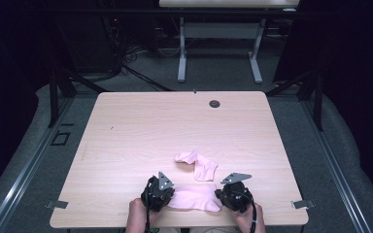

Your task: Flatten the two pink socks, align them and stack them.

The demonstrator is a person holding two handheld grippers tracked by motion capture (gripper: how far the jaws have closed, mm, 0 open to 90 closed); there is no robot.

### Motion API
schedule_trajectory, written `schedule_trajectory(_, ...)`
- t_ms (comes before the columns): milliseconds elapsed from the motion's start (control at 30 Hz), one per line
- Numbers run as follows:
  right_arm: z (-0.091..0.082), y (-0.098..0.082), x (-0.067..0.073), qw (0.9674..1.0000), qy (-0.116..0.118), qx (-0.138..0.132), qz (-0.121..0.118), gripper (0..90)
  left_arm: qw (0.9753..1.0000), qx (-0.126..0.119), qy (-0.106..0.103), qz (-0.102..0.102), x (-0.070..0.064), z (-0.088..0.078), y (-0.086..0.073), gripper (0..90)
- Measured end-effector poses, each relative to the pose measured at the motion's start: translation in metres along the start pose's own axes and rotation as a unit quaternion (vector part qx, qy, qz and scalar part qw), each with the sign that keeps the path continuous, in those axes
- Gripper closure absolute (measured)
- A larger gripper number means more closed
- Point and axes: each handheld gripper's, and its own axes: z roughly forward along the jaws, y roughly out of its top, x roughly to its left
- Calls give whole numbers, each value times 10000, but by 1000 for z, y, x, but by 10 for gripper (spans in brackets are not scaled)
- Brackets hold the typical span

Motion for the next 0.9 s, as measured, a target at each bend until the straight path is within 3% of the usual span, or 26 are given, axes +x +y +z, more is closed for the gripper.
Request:
schedule_trajectory(33, 0, 1, 0, 10000, 15, 37, -28, 859, 10000, -17, -21, -28, 0, -1, 0, 882)
schedule_trajectory(133, -2, 2, -3, 9998, 166, 64, -3, 756, 9994, -238, -82, -235, 7, -6, 2, 643)
schedule_trajectory(200, -6, 3, -8, 9992, 337, -84, 188, 693, 9988, -361, -104, -321, 14, -11, 4, 517)
schedule_trajectory(233, -8, 3, -9, 9990, 360, -128, 230, 656, 9983, -417, -86, -404, 18, -13, 7, 490)
schedule_trajectory(333, -14, 10, -14, 9987, 299, -309, 266, 533, 9983, -433, 16, -391, 31, -19, 17, 444)
schedule_trajectory(400, -17, 16, -18, 9985, 163, -435, 276, 475, 9980, -453, 104, -420, 41, -21, 26, 432)
schedule_trajectory(500, -18, 24, -24, 9983, 70, -443, 370, 438, 9982, -388, 167, -432, 54, -19, 39, 437)
schedule_trajectory(600, -15, 34, -30, 9979, 2, -433, 485, 380, 9984, -311, 205, -434, 66, -11, 53, 389)
schedule_trajectory(667, -13, 38, -33, 9977, -51, -412, 540, 339, 9987, -235, 89, -451, 70, -7, 59, 305)
schedule_trajectory(800, -5, 42, -37, 9974, -86, -349, 620, 266, 9990, -161, 83, -414, 76, 6, 71, 188)
schedule_trajectory(833, -2, 44, -38, 9975, -97, -293, 639, 240, 9989, -170, 120, -421, 77, 9, 73, 167)
schedule_trajectory(900, 2, 46, -39, 9976, -114, -248, 643, 207, 9988, -107, -7, -479, 82, 16, 79, 142)
